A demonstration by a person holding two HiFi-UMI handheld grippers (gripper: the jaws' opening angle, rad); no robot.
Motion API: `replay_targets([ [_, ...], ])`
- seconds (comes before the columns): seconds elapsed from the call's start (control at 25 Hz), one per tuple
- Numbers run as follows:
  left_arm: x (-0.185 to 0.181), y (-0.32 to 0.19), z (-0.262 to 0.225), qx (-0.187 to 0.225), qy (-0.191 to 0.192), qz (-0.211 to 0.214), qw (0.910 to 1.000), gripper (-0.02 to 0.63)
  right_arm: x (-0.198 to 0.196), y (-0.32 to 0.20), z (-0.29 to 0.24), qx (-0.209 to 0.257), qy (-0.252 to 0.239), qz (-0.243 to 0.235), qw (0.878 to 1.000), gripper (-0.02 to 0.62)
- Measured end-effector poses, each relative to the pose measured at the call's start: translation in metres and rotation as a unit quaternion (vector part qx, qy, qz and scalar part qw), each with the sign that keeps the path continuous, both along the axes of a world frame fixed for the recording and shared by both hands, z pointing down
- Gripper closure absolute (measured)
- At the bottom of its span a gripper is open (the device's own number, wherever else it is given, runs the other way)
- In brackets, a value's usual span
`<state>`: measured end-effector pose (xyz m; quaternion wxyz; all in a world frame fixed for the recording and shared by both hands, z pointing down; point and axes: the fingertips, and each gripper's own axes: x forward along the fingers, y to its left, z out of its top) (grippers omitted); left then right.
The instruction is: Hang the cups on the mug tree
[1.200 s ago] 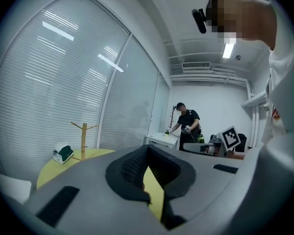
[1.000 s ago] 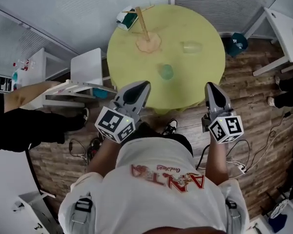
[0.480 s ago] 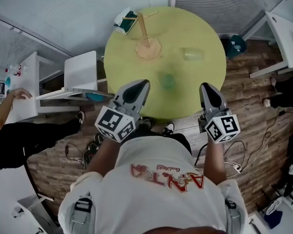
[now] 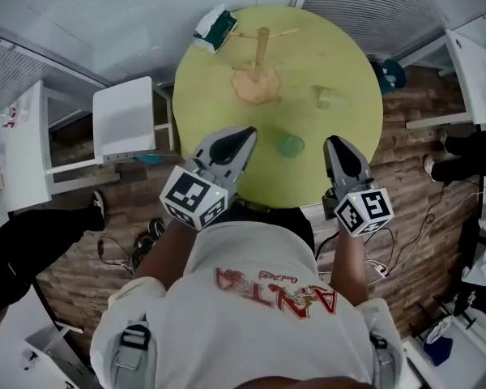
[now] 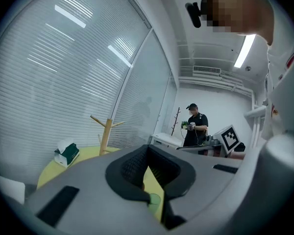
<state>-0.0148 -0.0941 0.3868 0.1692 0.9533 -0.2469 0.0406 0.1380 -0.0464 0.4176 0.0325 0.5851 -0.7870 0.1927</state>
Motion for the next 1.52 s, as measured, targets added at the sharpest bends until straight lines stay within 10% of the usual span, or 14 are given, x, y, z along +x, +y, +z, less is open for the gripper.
replay_targets([
  [0.32,-0.002,-0.011,0.008,-0.014,-0.005,-0.029,0.9995,0.598,-0.024,-0.017,0.093,-0.144,0.107,-0.099,0.979,0.275],
  [0.88,-0.006,-0.008,0.027,-0.047,-0.027,-0.093,0.9942,0.598,-0.039,-0.014,0.254,-0.288,0.207,-0.215,0.910,0.217],
  [1.12,-0.015,-0.016,0.032,-0.055,-0.025,-0.107,0.9924,0.598,-0.028,-0.031,0.237,-0.260,0.188,-0.186,0.929,0.288],
  [1.32,-0.018,-0.023,0.035,-0.059,-0.018,-0.110,0.9920,0.598,-0.001,-0.080,0.172,-0.202,0.039,-0.108,0.973,0.290],
  [1.52,-0.023,-0.033,0.035,-0.061,-0.014,-0.116,0.9913,0.598,0.021,-0.133,0.090,-0.115,-0.013,-0.074,0.990,0.290],
])
